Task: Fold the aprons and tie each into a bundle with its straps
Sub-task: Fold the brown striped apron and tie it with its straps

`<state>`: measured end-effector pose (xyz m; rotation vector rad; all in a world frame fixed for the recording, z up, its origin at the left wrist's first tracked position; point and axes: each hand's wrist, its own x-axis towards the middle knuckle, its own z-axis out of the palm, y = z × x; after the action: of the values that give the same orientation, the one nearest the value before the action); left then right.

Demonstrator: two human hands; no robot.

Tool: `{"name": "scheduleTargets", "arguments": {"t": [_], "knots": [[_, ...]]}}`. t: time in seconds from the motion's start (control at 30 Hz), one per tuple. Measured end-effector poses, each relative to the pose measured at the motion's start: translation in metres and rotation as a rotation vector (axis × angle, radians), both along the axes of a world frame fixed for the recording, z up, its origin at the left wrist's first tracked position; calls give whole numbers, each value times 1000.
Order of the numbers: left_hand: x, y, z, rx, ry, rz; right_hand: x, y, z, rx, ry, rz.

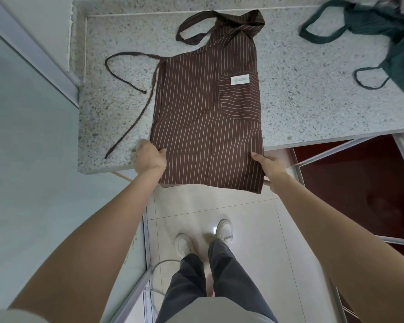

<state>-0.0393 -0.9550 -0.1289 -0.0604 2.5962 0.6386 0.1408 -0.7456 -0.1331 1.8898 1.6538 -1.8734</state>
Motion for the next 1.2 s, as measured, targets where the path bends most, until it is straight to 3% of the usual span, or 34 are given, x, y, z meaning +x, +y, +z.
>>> {"name": "scheduleTargets", "arguments": {"t": [0.13,0.23,0.37,0.53,0.63,0.83,1.07,1.2], "knots": [[-7,11,7,-55,3,-16,-9,-3,1,113,-52,46],[-18,18,11,24,-2,-24,-19,1,7,250,-120,105],[-35,33,24,196,-16,-31,-35,14,14,222,-104,147],[-68,62,27,261,-17,-91,-53,42,14,309,-311,323],[-90,84,22,217,1,-147,-82,66,12,410,-345,428],[-114,125,16,46,21,-258,-140,109,11,386,-229,350],[-135,132,1,-7,157,-192,-169,141,18,436,-195,325],[-146,130,3,-49,126,-229,-181,143,17,524,-217,456]]}}
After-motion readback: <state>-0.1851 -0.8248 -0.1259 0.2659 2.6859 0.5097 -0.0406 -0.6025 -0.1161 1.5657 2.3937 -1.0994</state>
